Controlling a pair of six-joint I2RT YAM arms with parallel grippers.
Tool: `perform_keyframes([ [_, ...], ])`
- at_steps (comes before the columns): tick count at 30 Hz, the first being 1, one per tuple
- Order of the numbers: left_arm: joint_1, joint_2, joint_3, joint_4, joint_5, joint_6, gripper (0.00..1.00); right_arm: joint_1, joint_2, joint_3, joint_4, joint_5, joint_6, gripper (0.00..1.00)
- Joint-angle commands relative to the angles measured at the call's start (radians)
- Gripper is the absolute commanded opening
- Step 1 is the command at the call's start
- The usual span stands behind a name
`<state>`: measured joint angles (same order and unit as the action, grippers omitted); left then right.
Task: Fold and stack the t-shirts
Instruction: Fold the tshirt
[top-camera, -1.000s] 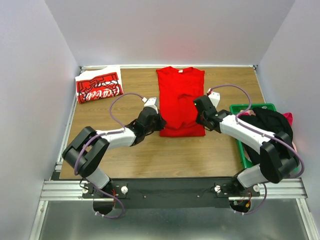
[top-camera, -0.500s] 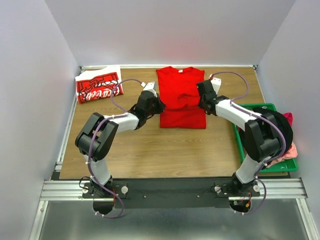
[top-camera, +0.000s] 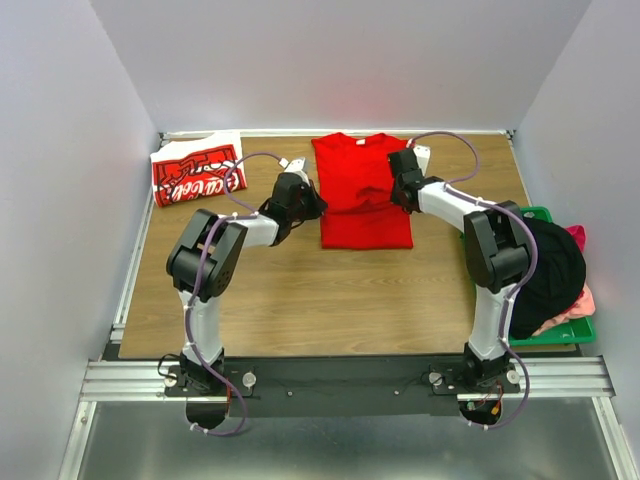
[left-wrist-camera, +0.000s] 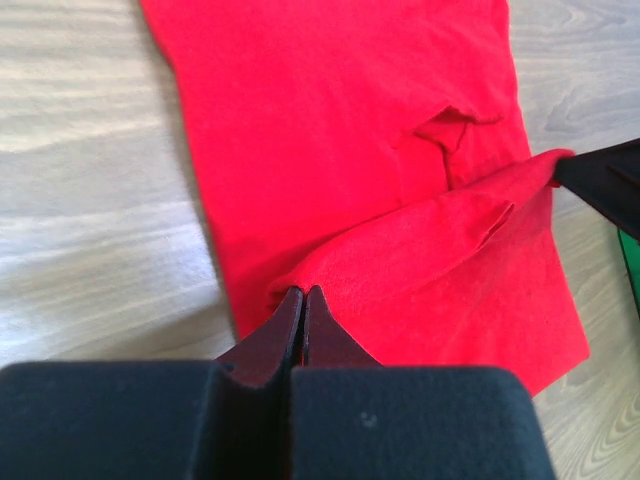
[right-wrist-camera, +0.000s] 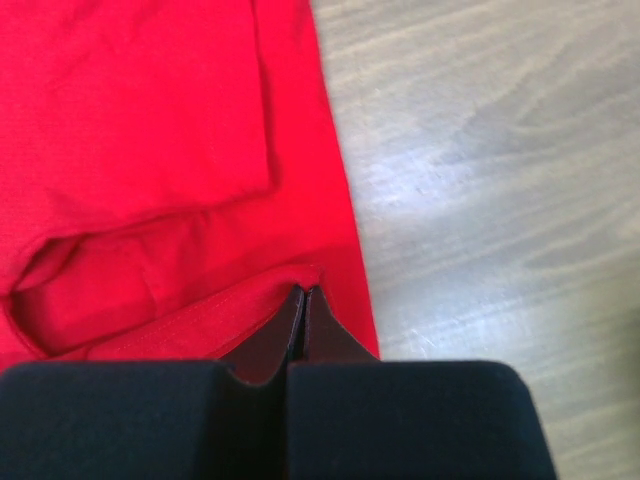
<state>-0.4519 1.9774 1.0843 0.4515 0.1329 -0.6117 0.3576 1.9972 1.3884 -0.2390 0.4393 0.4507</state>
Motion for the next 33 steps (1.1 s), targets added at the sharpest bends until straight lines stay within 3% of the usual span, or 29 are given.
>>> perform_keyframes([
  [1,0.025,0.006,0.019,0.039,0.017,0.009,0.00,-0.011,0.035,0.055,0.015,-0.005,-0.035,0.00],
  [18,0.076,0.150,0.155,0.038,0.134,0.036,0.00,-0.028,0.077,0.100,0.013,-0.002,-0.038,0.00],
  [20,0.087,0.152,0.167,0.036,0.134,0.036,0.06,-0.032,0.083,0.124,0.013,-0.011,-0.043,0.09],
  [21,0.090,0.146,0.172,0.035,0.134,0.036,0.19,-0.035,0.083,0.133,0.013,-0.020,-0.055,0.17],
  [24,0.094,0.115,0.183,0.021,0.117,0.050,0.39,-0.035,0.058,0.161,0.012,-0.034,-0.073,0.55],
  [25,0.094,0.086,0.178,0.010,0.100,0.062,0.48,-0.034,0.033,0.161,0.013,-0.040,-0.084,0.63],
  [27,0.093,0.039,0.152,0.004,0.080,0.072,0.55,-0.034,-0.001,0.153,0.012,-0.043,-0.098,0.66],
  [33,0.070,-0.037,0.051,-0.017,0.062,0.099,0.56,-0.034,-0.121,0.069,0.012,-0.100,-0.112,0.68],
])
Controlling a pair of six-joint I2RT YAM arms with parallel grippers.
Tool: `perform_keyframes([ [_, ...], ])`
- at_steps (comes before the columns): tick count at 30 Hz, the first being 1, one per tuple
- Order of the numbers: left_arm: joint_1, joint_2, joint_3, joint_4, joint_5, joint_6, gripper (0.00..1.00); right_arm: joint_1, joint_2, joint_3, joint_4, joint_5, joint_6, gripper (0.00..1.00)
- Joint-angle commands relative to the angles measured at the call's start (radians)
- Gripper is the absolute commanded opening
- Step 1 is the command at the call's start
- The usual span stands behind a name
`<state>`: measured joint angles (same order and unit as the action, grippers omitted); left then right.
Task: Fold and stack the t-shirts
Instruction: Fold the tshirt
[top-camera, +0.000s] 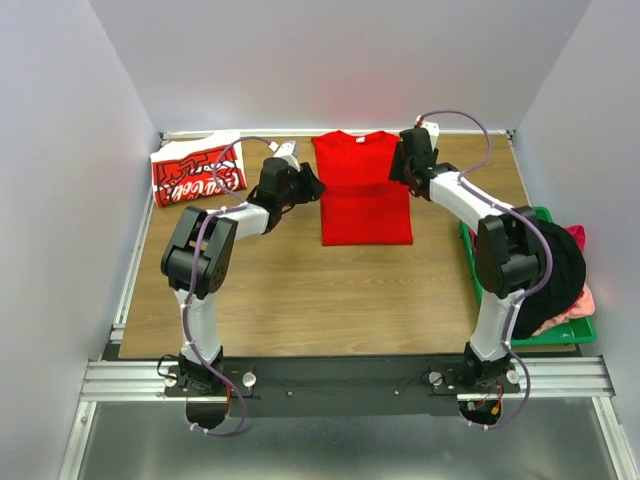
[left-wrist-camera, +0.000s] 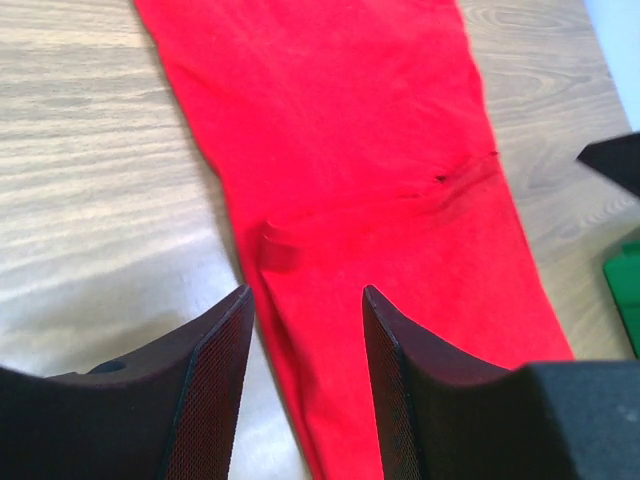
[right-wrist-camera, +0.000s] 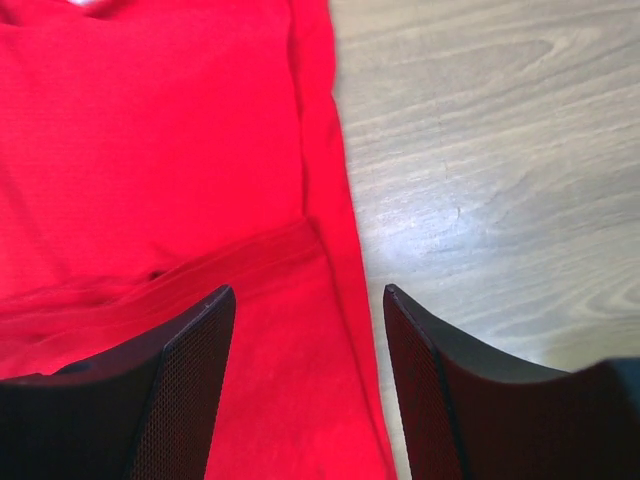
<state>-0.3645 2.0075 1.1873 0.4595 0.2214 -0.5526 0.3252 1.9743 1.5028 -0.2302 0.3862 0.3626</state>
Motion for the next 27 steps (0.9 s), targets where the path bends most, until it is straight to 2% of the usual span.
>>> perform_keyframes([
  [1,-0.020,-0.076,-0.067,-0.027,-0.025,0.042,0.56,-0.003,-0.110,-0.062,0.003,-0.055,-0.021,0.68],
  [10,-0.088,-0.151,-0.245,-0.025,-0.034,0.025,0.55,-0.002,-0.265,-0.334,0.003,-0.124,0.059,0.68],
  [15,-0.113,-0.196,-0.319,-0.027,-0.051,0.003,0.55,-0.002,-0.310,-0.461,0.003,-0.147,0.098,0.65],
  [27,-0.149,-0.228,-0.379,-0.025,-0.073,-0.010,0.53,-0.002,-0.293,-0.552,0.006,-0.172,0.134,0.50],
])
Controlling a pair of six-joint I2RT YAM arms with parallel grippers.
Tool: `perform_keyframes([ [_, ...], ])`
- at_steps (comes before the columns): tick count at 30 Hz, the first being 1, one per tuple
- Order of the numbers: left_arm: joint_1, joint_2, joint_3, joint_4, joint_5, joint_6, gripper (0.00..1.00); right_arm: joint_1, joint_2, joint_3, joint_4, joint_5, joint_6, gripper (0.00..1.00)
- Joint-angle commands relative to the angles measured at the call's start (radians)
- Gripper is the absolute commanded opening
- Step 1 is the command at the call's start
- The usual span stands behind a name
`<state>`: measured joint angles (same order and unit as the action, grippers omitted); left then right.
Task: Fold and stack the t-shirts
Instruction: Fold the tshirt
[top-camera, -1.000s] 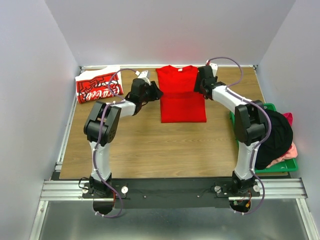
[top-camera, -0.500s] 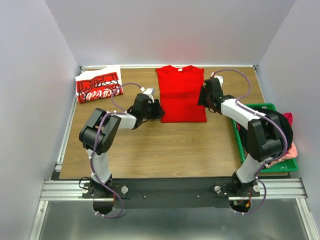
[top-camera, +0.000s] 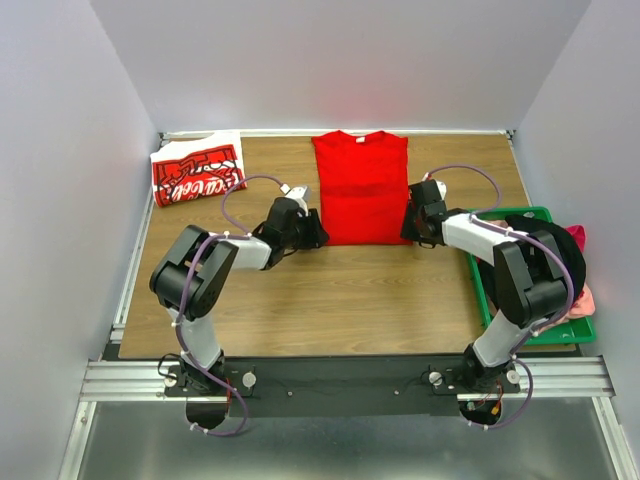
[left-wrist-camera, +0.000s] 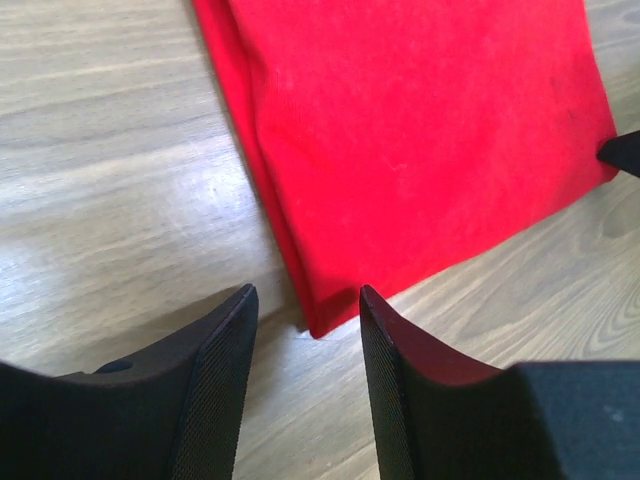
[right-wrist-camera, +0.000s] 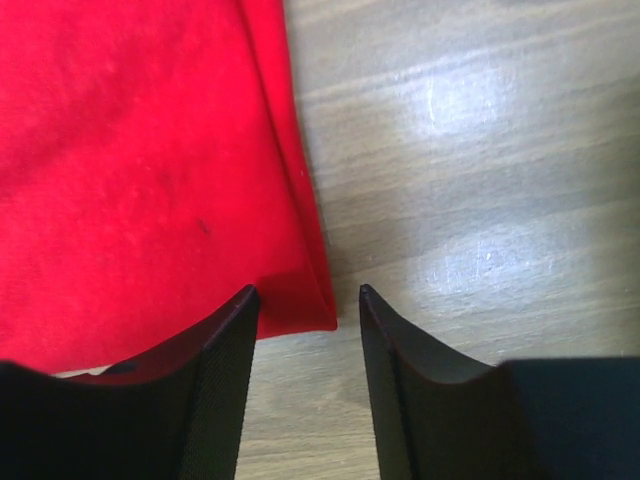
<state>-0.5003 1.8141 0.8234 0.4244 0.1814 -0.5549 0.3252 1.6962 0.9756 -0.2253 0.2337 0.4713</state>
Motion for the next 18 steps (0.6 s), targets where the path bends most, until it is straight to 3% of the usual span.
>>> perform_keyframes([
  [1,-0.015,-0.038,-0.018,0.008,-0.036,-0.008,0.53,-0.002,-0.009,-0.026,0.001,-0.014,0.029,0.49],
  [11,-0.032,-0.058,-0.027,-0.006,-0.063,-0.007,0.52,-0.003,0.046,-0.054,0.004,-0.019,0.043,0.36],
  [14,-0.038,-0.061,-0.023,-0.030,-0.091,-0.007,0.52,-0.003,0.065,-0.054,0.007,-0.027,0.043,0.27],
  [18,-0.044,-0.061,-0.017,-0.058,-0.129,-0.005,0.47,-0.003,0.069,-0.057,0.010,-0.031,0.044,0.21],
])
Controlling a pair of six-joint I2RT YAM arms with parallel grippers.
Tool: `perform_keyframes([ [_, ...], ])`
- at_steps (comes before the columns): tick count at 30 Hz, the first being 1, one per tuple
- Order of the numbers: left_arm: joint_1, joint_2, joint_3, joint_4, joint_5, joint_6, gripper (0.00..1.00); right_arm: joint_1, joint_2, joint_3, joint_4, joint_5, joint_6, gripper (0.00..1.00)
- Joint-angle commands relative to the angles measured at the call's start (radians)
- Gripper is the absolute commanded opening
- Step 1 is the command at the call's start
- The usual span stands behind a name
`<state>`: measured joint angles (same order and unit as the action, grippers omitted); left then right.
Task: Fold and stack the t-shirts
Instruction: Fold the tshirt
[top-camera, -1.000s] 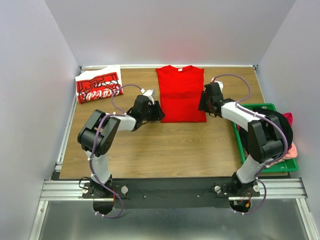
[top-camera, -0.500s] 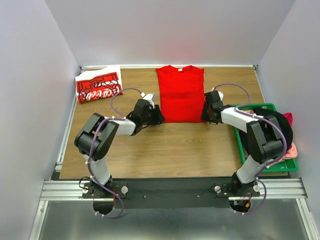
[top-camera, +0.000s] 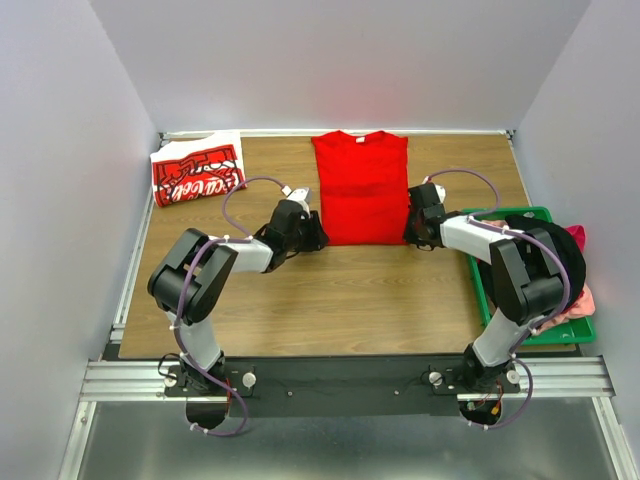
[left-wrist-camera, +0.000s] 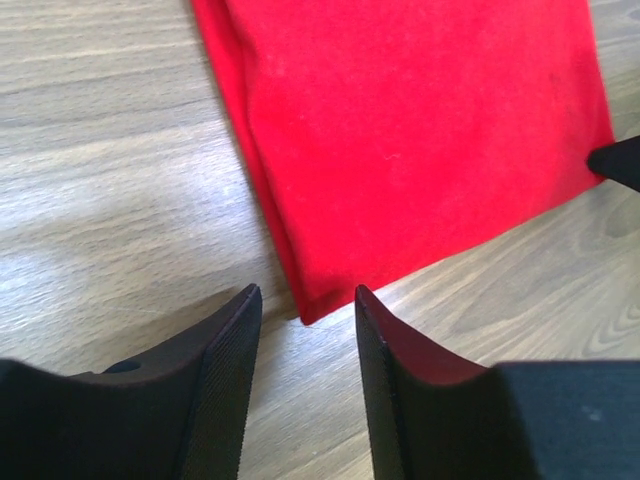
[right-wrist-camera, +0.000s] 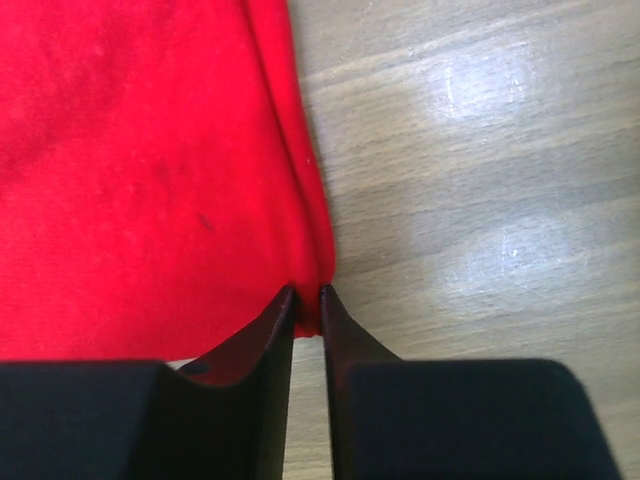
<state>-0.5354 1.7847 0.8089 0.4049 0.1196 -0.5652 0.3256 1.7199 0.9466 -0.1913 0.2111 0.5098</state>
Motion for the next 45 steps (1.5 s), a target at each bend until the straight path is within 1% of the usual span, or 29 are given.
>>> perform_keyframes([
  [1,-0.011,-0.033,-0.002,-0.041,-0.069,0.005,0.46,-0.003,0.046,-0.028,-0.023,-0.009,0.006,0.21],
  [4,-0.018,-0.030,0.001,-0.041,-0.069,0.007,0.43,-0.003,0.047,-0.026,-0.022,-0.009,0.006,0.21],
  [12,-0.034,0.010,0.024,-0.035,-0.055,0.004,0.42,-0.005,0.058,-0.023,-0.022,-0.015,0.004,0.20],
  [18,-0.035,0.028,0.027,-0.040,-0.064,-0.002,0.33,-0.003,0.058,-0.023,-0.022,-0.016,0.001,0.20],
  [20,-0.037,0.041,0.029,-0.038,-0.060,0.001,0.27,-0.003,0.055,-0.022,-0.022,-0.019,-0.001,0.19],
  [21,-0.037,0.045,0.030,-0.035,-0.061,0.002,0.23,-0.003,0.053,-0.023,-0.022,-0.019,-0.001,0.18],
  [24,-0.038,0.064,0.035,-0.029,-0.058,0.002,0.18,-0.003,0.047,-0.026,-0.022,-0.022,-0.002,0.17],
  [25,-0.040,0.071,0.036,-0.025,-0.055,0.002,0.12,-0.003,0.041,-0.028,-0.022,-0.024,-0.004,0.16],
  [26,-0.041,0.074,0.036,-0.021,-0.054,0.004,0.09,-0.005,0.038,-0.029,-0.023,-0.026,-0.005,0.15],
  [27,-0.041,0.077,0.036,-0.018,-0.052,0.007,0.01,-0.003,0.035,-0.032,-0.023,-0.026,-0.007,0.13],
  [28,-0.041,0.076,0.038,-0.018,-0.054,0.010,0.00,-0.003,0.030,-0.034,-0.023,-0.026,-0.010,0.11],
  [29,-0.041,0.071,0.036,-0.020,-0.061,0.013,0.00,-0.003,0.021,-0.035,-0.025,-0.029,-0.010,0.10],
  [31,-0.041,0.056,0.032,-0.021,-0.066,0.021,0.00,-0.003,0.007,-0.043,-0.025,-0.032,-0.013,0.02],
  [32,-0.041,0.035,0.027,-0.028,-0.073,0.024,0.00,-0.003,-0.011,-0.048,-0.026,-0.036,-0.016,0.00],
  [38,-0.040,-0.090,-0.026,-0.055,-0.112,0.031,0.00,-0.003,-0.114,-0.098,-0.059,-0.045,-0.024,0.00],
  [45,-0.052,-0.229,-0.145,-0.066,-0.093,0.008,0.00,-0.003,-0.282,-0.158,-0.157,-0.075,-0.025,0.00],
])
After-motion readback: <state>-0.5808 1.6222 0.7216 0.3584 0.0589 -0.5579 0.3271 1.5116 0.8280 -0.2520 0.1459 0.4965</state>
